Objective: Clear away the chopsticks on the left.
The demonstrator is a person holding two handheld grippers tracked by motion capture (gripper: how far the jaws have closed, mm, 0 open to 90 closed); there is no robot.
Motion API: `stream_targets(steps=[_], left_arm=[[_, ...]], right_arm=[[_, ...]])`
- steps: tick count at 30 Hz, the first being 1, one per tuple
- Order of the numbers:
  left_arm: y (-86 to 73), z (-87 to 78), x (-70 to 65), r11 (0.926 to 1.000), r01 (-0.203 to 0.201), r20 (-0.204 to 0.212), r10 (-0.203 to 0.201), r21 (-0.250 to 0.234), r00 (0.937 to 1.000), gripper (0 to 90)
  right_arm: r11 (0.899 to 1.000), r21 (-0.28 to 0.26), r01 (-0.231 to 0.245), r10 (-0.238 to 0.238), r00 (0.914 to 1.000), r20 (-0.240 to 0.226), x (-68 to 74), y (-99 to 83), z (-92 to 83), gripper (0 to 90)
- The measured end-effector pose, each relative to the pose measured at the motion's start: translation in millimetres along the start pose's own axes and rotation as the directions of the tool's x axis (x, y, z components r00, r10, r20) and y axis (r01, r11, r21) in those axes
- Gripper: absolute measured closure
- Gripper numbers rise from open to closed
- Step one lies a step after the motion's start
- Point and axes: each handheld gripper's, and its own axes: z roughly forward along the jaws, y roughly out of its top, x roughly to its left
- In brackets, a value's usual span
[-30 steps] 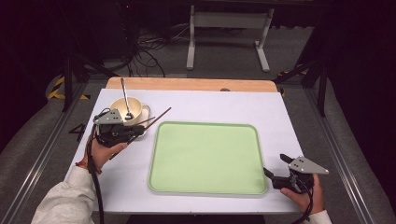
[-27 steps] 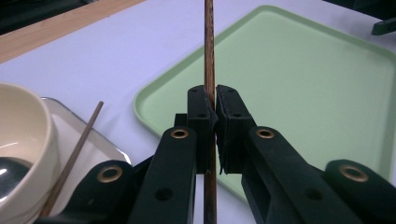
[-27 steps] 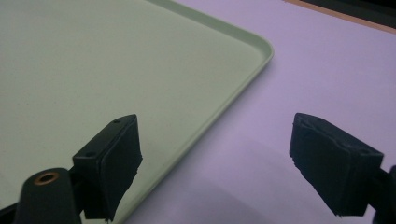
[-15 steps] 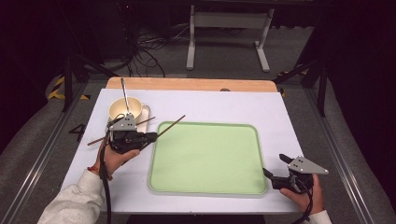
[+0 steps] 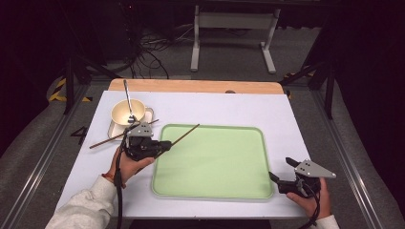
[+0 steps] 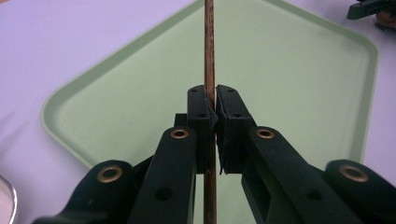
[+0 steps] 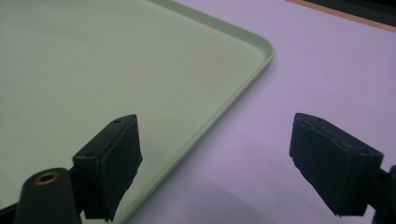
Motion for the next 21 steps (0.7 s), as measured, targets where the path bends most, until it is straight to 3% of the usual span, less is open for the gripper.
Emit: stream_targets(steps=[8,13,21], left_arm=[[3.2,16.9,-9.4,0.9998,-0.001,0.024,0.000,0.020,0.9997,85.2],[3.4,31.5,-16.7,0.9985,-0.014,0.031,0.012,0.053,0.9994,85.2],[-0.6,53.7,-23.3,0.9948,-0.001,0.040,-0.003,0.102,0.9992,85.1]], right_arm=[[1.000,-0.002,0.005,-0.005,1.0000,-0.001,0.9,0.7,0.3,16.9],[1.000,0.001,0.005,-0.005,1.0000,0.000,0.6,0.5,0.5,16.9],[1.000,0.003,0.004,-0.004,1.0000,0.000,0.6,0.4,0.8,16.9]])
